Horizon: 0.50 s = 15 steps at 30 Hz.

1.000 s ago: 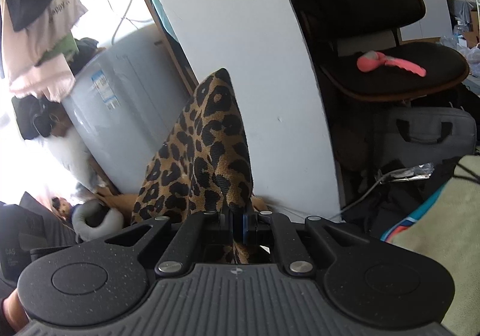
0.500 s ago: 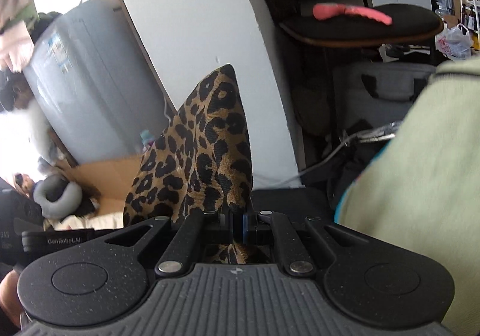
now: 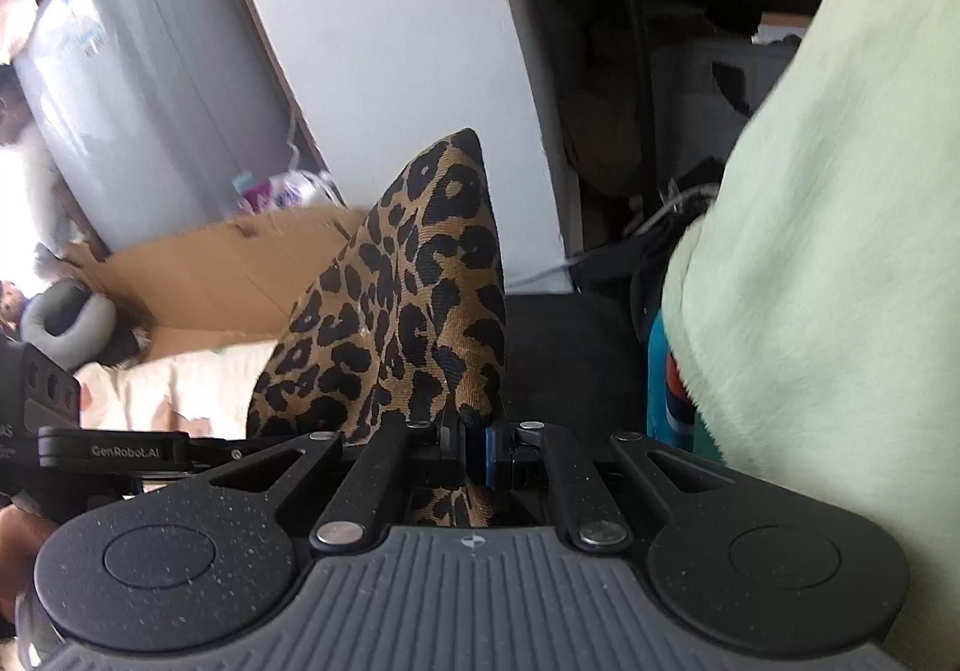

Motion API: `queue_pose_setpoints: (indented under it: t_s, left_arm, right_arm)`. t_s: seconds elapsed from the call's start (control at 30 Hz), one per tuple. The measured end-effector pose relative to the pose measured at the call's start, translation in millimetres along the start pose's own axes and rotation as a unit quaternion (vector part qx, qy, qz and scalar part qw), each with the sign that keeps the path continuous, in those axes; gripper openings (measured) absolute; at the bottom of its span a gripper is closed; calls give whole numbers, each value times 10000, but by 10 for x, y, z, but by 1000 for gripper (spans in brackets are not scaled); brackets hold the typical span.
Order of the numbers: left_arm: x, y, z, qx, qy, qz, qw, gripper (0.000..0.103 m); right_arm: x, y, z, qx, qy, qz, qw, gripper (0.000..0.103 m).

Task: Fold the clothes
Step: 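Lower the folded skirt with both tools onto the black clothes pile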

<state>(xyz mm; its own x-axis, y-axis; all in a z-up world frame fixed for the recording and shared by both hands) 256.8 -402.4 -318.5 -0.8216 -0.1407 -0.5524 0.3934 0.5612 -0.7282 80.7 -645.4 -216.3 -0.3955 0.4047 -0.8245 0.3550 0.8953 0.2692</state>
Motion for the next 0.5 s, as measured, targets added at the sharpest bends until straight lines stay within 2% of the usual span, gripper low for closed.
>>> queue_pose_setpoints:
  t_s: [0.3, 0.5]
  left_arm:
    - [-206, 269, 286, -264, -46, -86, 9996, 22]
    - [-379, 217, 157, -280, -179, 21, 9994, 22]
  right_arm:
    - [51, -138, 721, 99, 208, 190, 9996, 4]
    - [-88, -60, 742, -21, 106, 264, 9996, 4]
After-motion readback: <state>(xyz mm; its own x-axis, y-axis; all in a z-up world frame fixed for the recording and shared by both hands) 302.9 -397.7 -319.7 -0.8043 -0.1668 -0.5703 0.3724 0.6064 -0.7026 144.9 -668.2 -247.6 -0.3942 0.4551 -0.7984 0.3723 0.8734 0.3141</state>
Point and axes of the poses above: each gripper's, at about its wrist camera, not at the fingertips, and z roughly the way its jaws point, y to its left, x to its underside, the point moved 3 cm from there along z, roughly the way its jaws point, and after that the axes turned 13 degrees about -y, right-handed, at the moved point
